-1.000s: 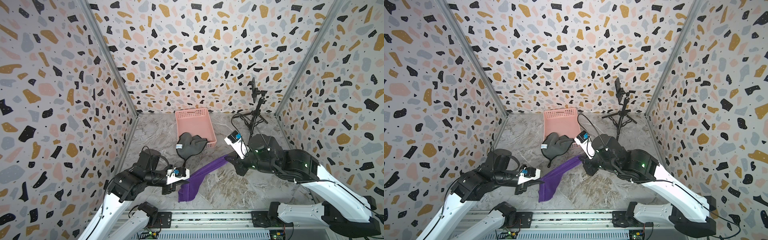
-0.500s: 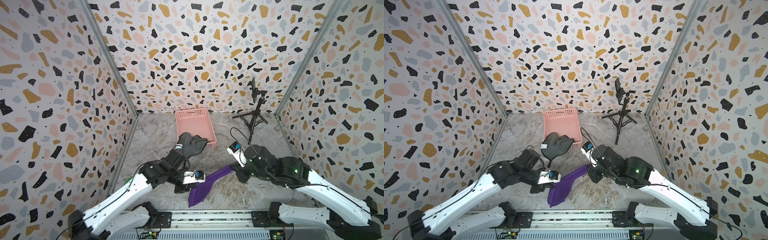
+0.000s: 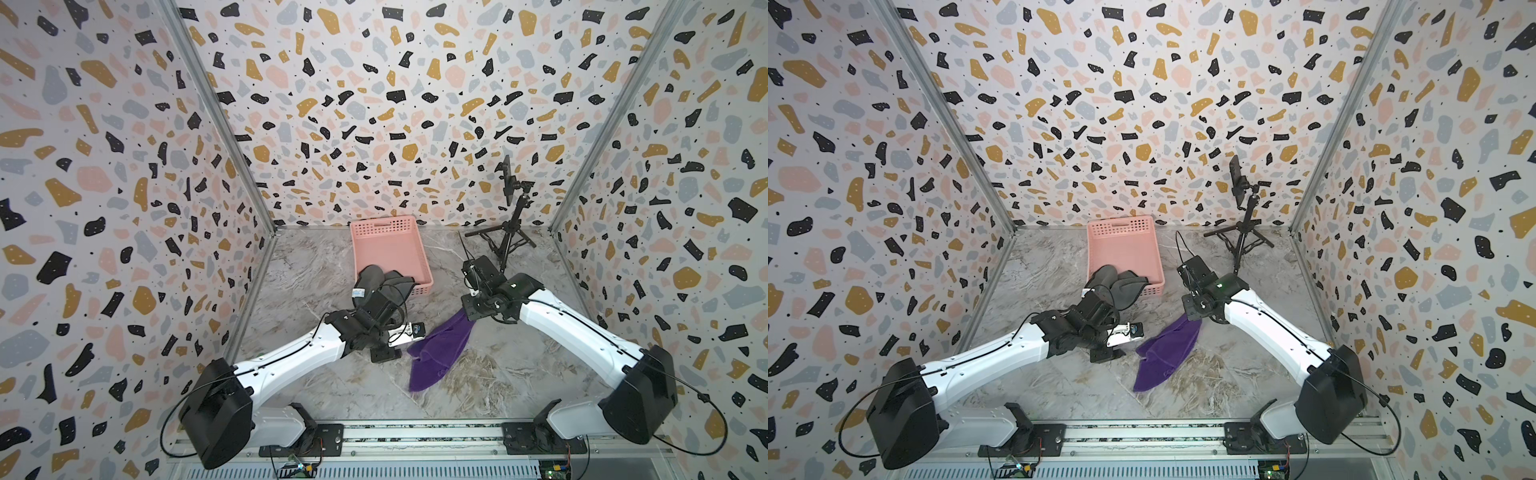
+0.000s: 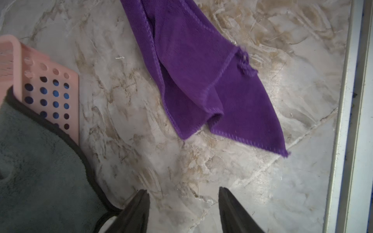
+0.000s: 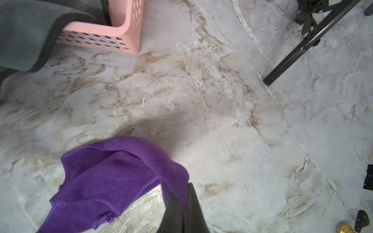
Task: Fold the square dishcloth
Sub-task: Place the cleaning item at the center of the board.
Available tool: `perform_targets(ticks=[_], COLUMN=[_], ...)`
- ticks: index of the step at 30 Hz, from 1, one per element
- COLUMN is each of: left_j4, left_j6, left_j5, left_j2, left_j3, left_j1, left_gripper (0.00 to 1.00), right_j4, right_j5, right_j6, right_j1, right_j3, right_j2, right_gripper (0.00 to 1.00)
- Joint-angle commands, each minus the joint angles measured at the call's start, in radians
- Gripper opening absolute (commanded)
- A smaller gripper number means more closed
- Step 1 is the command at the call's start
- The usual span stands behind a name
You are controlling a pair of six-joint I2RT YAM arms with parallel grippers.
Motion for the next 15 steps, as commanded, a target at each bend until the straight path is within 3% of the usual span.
perform_targets(ticks=[1, 3, 5, 8, 10, 13, 15], left_j4=[-0.014, 0.003, 0.032, 0.097, 0.134, 0.183, 0.205], left_j6=[0.053, 0.052, 0.023, -0.039, -0.083, -0.156, -0.195], left_j5=[0.019, 0.040, 0.066, 0.075, 0.068, -0.002, -0.062], left_j2=[0.004, 0.010, 0.024, 0.078, 0.138, 0.242, 0.301], left_j3=[-0.040, -0.052, -0.046, -0.016, 0.021, 0.089, 0.133], left_j1=[-0.003, -0.008, -0.009, -0.009, -0.009, -0.009, -0.008], left_gripper=[0.60, 0.61, 0.62, 0.62, 0.61, 0.55, 0.55], right_j4=[0.057, 0.057, 0.066, 0.099, 0.104, 0.109, 0.130], right_j5=[0.072, 0.122, 0.172, 0.240, 0.222, -0.004, -0.103], right_j6=[0.021, 0.026, 0.049, 0.081, 0.093, 0.100, 0.114], right_j1=[-0.021, -0.024, -0.024, -0.024, -0.024, -0.016, 0.010], right_j3=[0.081, 0.095, 0.056, -0.051, -0.123, -0.219, -0.297], right_j2=[0.069, 0.093, 0.055, -0.085, -0.193, -0.310, -0.360], right_gripper=[0.07, 0.45, 0.70, 0.84, 0.90, 0.99, 0.99])
